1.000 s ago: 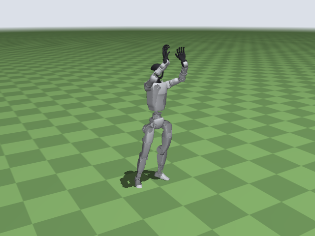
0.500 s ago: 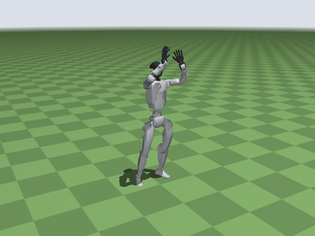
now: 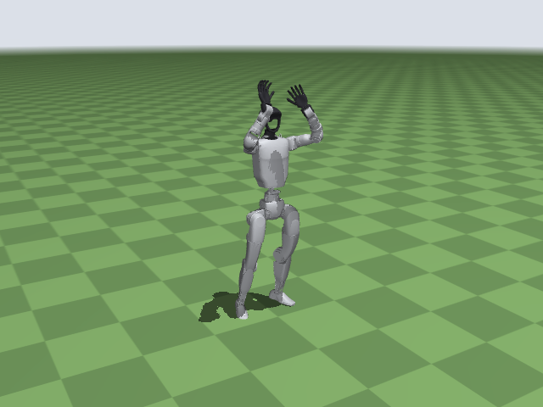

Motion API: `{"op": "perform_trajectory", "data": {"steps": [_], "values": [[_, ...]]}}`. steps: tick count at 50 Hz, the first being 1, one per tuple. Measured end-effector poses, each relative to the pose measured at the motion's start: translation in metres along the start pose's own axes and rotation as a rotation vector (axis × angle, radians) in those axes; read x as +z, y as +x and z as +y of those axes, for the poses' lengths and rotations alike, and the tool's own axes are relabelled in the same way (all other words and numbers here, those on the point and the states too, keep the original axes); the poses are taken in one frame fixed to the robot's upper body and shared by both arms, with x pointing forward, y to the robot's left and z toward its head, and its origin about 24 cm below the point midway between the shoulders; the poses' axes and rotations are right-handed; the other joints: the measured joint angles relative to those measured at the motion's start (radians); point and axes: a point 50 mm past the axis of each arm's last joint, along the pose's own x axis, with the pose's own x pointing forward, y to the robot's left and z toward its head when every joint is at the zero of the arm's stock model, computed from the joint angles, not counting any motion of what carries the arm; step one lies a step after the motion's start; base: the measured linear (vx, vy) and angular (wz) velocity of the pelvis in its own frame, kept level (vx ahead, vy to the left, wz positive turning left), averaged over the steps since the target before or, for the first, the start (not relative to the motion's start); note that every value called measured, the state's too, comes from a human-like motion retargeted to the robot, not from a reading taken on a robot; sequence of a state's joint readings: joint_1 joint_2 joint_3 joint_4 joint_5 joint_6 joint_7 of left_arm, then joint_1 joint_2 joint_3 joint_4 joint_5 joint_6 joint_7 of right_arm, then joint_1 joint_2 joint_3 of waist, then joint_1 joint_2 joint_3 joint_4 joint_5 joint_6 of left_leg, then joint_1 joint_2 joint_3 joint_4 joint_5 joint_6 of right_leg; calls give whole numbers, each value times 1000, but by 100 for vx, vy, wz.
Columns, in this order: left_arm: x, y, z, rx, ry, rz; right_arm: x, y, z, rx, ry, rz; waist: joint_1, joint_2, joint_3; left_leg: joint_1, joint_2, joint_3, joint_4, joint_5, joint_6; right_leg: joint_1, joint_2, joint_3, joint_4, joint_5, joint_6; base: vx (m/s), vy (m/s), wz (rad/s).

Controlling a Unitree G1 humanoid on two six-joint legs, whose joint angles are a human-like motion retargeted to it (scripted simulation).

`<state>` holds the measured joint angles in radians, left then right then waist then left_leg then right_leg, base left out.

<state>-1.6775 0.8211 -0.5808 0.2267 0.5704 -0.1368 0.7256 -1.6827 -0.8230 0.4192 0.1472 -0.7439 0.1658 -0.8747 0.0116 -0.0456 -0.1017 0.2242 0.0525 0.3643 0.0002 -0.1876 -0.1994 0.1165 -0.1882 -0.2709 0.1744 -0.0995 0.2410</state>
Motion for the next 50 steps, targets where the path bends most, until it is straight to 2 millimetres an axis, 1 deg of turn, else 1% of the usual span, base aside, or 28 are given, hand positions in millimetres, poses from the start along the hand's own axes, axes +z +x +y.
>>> {"op": "perform_trajectory", "data": {"steps": [2,4,6,8,10,11,13,15,17,19,21,22,23,25,27,29,30,31,33,35,36,37,39,40,43,45,48,50], "values": [[-20,5,-21,-99,59,73,-9,4,31,79,-34,78,-23,9,-26,0,1,10,-4,3,-9,-3,3,4,-7,4,10,1,-1,-20],[-37,12,-34,-168,118,127,-14,9,51,157,-25,129,-33,14,-18,5,1,23,-9,5,-15,-4,5,11,-12,5,18,0,-2,-26],[-47,9,-41,-209,147,178,-18,4,61,225,-40,126,-39,16,-14,8,4,37,-10,6,-18,-6,11,22,-19,7,21,-2,-4,-34],[-50,5,-42,-201,135,200,-19,-4,61,246,-39,96,-41,18,-3,12,6,52,-10,6,-18,-7,16,35,-25,8,21,-2,-4,-37],[-43,2,-36,-135,86,184,-19,-13,52,223,-52,27,-41,19,22,20,4,64,-9,4,-14,-6,16,50,-24,6,21,-3,-2,-35],[-37,-5,-29,-95,53,165,-18,-21,41,202,-38,1,-40,23,38,28,3,69,-8,1,-11,-3,16,58,-21,4,21,-3,-1,-32],[-22,-27,-12,-32,-24,136,-12,-45,16,189,12,-32,-46,32,55,36,2,77,-4,-6,-3,-2,15,73,-16,1,21,-3,0,-28],[1,-48,10,29,-113,78,-7,-67,-15,181,93,-46,-50,36,97,41,2,86,-2,-11,4,-5,16,87,-9,-3,19,-4,-2,-26],[23,-72,28,44,-205,37,2,-89,-40,199,197,-32,-65,42,125,40,3,94,-1,-13,7,-13,19,98,-3,-5,17,-4,-3,-25],[42,-85,36,36,-276,0,11,-103,-53,219,266,-21,-85,50,137,36,4,104,-3,-12,9,-25,23,110,-2,-3,16,-3,-3,-28],[54,-87,35,8,-312,-40,18,-108,-53,233,284,-16,-104,61,127,32,5,118,-6,-9,10,-37,27,123,-6,3,15,-2,-3,-36],[57,-84,31,-14,-312,-63,19,-107,-47,236,274,-12,-112,67,117,30,5,127,-8,-7,9,-45,29,131,-7,6,15,-2,-3,-45],[56,-77,24,-38,-293,-87,18,-103,-36,234,245,-5,-119,73,105,27,4,137,-12,-3,7,-55,31,141,-7,8,16,-2,-3,-50],[50,-55,0,-76,-232,-108,12,-89,-1,248,134,17,-123,87,88,22,2,160,-17,5,3,-73,35,162,-9,16,21,-2,-4,-58],[35,-38,-29,-138,-140,-88,6,-85,39,301,57,90,-121,98,64,24,11,189,-21,13,-11,-83,52,182,-19,25,21,-2,-10,-64],[17,-25,-58,-216,-47,-29,0,-85,70,401,34,173,-111,105,50,25,23,212,-22,20,-20,-86,70,196,-34,36,21,-1,-13,-55],[8,-20,-69,-253,4,7,-3,-85,82,451,14,199,-106,107,46,26,28,221,-22,23,-23,-86,79,201,-42,41,21,-1,-13,-41],[1,-18,-78,-292,42,42,-3,-87,88,490,11,211,-106,107,44,27,33,226,-23,25,-25,-84,85,203,-50,45,21,0,-13,-31],[-9,-16,-86,-346,111,74,-1,-86,93,509,18,210,-113,108,43,26,41,232,-22,29,-28,-80,95,205,-66,53,21,0,-9,-14],[-12,-10,-82,-335,155,32,5,-77,87,435,47,178,-133,111,52,25,43,231,-20,30,-30,-74,96,203,-76,55,21,1,-3,0],[-9,-5,-74,-289,158,-16,10,-70,79,370,68,146,-148,112,64,26,42,227,-18,28,-30,-71,94,201,-76,54,21,0,0,0],[-5,-1,-64,-240,154,-63,14,-64,69,306,93,111,-163,113,76,27,41,224,-16,27,-30,-67,91,199,-75,51,21,0,0,0],[10,0,-39,-133,101,-152,24,-58,39,203,159,32,-187,116,103,33,39,220,-13,22,-28,-60,86,198,-69,43,21,0,0,0],[19,-3,-25,-85,66,-193,28,-56,21,165,192,-9,-195,117,115,36,38,219,-11,19,-26,-59,85,199,-65,39,21,0,0,0],[48,-27,17,-22,-74,-295,36,-70,-34,119,328,-65,-195,118,147,45,40,227,-8,11,-13,-60,88,211,-54,31,21,3,-4,-13],[65,-44,41,-7,-161,-352,43,-80,-62,108,429,-70,-191,116,160,49,46,236,-7,9,-7,-61,97,219,-52,30,21,5,-10,-24],[82,-54,54,21,-244,-385,53,-84,-77,107,504,-85,-187,117,150,52,58,244,-5,12,-4,-61,111,224,-56,36,21,5,-10,-14],[82,-49,54,30,-237,-383,56,-78,-76,100,483,-111,-188,121,124,51,63,242,-5,17,-4,-59,116,221,-58,38,21,6,-7,7]]}}
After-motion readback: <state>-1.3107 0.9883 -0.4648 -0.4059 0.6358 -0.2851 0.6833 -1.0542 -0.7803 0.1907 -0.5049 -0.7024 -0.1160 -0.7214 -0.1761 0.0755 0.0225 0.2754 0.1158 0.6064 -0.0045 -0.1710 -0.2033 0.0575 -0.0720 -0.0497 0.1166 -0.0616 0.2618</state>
